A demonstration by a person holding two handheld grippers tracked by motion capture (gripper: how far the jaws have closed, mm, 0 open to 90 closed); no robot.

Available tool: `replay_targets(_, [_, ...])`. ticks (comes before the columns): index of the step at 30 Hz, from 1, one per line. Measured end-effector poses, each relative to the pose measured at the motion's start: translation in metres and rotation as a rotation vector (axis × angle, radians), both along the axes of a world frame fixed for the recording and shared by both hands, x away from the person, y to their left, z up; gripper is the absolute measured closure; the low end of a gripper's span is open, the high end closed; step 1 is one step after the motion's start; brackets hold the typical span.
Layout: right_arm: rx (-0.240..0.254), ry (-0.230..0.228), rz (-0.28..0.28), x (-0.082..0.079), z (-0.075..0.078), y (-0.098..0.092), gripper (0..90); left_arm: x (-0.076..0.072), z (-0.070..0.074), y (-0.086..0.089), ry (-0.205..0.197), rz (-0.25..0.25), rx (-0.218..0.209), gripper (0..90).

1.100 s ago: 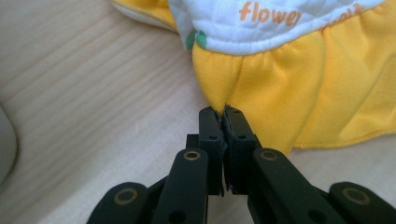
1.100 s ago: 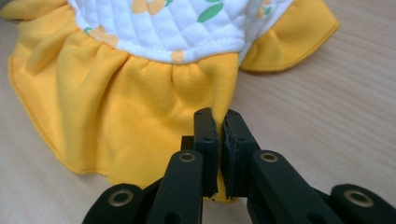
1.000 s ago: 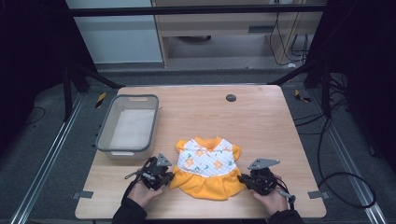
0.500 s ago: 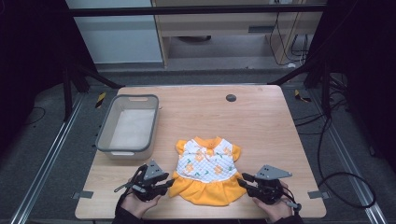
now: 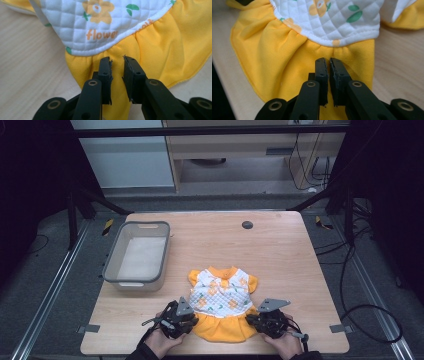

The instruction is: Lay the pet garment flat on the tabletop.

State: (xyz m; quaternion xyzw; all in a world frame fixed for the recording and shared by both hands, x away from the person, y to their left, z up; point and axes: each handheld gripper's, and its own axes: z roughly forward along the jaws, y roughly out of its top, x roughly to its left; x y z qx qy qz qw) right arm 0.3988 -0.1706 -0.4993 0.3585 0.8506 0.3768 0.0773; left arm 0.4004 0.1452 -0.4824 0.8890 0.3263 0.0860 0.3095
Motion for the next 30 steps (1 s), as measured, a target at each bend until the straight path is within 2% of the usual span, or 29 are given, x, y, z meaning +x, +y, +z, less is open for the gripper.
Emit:
replay_targets(2, [-0.003,0.018,0.016,-0.005,0.001,-0.003,86.1,-0.005,0.000,0.001,0.023,-0.022,-0.007,75.8])
replay_targets(4, [-0.001,0.028,0.032,-0.009,0.001,-0.004,86.1,-0.010,0.002,0.001,0.021,-0.040,-0.001,76.0])
replay_targets(6, [-0.005,0.030,0.038,-0.010,0.002,-0.005,85.5,-0.012,0.006,0.001,0.000,-0.045,-0.009,75.8])
replay_targets(7, [-0.002,0.023,0.040,-0.010,0.004,-0.004,84.4,-0.011,0.012,0.004,-0.024,-0.034,-0.033,74.2])
replay_targets(10, [0.045,-0.049,0.033,-0.010,0.013,-0.007,79.9,-0.009,0.025,0.011,-0.079,-0.014,-0.077,68.5])
replay_targets(11, [0.063,-0.087,0.020,-0.009,0.017,-0.009,78.7,-0.006,0.030,0.015,-0.102,0.001,-0.092,66.7])
replay_targets(13, [0.099,-0.150,-0.015,-0.002,0.026,-0.015,75.8,0.006,0.041,0.022,-0.126,0.046,-0.126,62.5])
replay_targets(15, [0.117,-0.186,-0.054,0.007,0.032,-0.020,73.1,0.021,0.048,0.027,-0.150,0.084,-0.150,58.8])
replay_targets(17, [0.129,-0.198,-0.101,0.021,0.037,-0.025,71.8,0.038,0.052,0.027,-0.186,0.113,-0.157,56.1])
replay_targets(18, [0.137,-0.199,-0.118,0.029,0.038,-0.027,70.9,0.047,0.053,0.026,-0.207,0.128,-0.150,54.1])
replay_targets(21, [0.141,-0.195,-0.167,0.052,0.039,-0.031,67.8,0.073,0.051,0.016,-0.235,0.164,-0.121,50.5])
replay_targets(25, [0.116,-0.175,-0.205,0.082,0.035,-0.028,65.2,0.105,0.043,0.000,-0.238,0.183,-0.068,46.9])
replay_targets(28, [0.114,-0.156,-0.217,0.103,0.028,-0.024,59.0,0.127,0.034,-0.007,-0.214,0.215,-0.053,44.3])
replay_targets(30, [0.098,-0.140,-0.223,0.117,0.020,-0.020,56.4,0.142,0.023,-0.009,-0.172,0.233,-0.044,42.2])
